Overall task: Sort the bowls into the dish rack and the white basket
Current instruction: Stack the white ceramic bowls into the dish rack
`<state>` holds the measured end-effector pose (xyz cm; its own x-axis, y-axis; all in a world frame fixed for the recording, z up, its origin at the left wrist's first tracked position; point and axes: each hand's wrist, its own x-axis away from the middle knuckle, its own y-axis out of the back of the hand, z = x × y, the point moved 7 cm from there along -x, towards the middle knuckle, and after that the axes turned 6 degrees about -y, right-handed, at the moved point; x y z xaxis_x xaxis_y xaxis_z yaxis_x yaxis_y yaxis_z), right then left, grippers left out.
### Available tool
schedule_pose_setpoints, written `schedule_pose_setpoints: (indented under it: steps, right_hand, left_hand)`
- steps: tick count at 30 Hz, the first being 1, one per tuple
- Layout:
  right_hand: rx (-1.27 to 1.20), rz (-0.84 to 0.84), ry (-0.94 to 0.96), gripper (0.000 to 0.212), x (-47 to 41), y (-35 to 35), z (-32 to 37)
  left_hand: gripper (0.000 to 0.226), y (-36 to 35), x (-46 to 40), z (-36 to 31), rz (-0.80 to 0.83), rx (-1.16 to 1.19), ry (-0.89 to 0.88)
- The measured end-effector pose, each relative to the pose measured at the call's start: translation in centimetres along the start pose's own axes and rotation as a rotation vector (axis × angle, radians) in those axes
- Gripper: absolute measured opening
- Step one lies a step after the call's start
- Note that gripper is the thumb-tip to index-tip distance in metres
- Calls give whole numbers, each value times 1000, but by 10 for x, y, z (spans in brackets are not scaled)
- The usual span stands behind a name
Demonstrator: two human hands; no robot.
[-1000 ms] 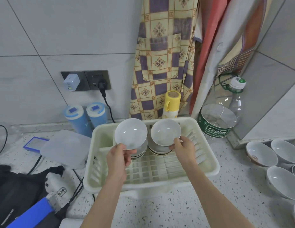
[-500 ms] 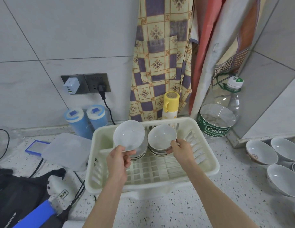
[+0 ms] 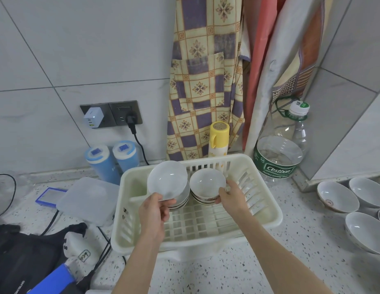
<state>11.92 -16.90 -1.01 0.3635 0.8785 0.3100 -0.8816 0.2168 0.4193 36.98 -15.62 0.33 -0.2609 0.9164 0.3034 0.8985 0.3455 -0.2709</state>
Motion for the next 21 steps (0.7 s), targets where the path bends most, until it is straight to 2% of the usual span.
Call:
schedule_pose_setpoints:
  steps: [11, 16, 21]
  right_hand:
    - [-40, 22, -59, 46, -2, 0, -6]
    - [-173, -87, -23, 44, 0, 12, -2]
    - [-268, -26, 65, 38, 6, 11, 7]
  left_hand:
    - [18, -6, -2, -1, 24, -43, -14]
    - [18, -29, -2, 1, 83, -170, -30]
    - [17, -65, -1, 7, 156, -318, -78]
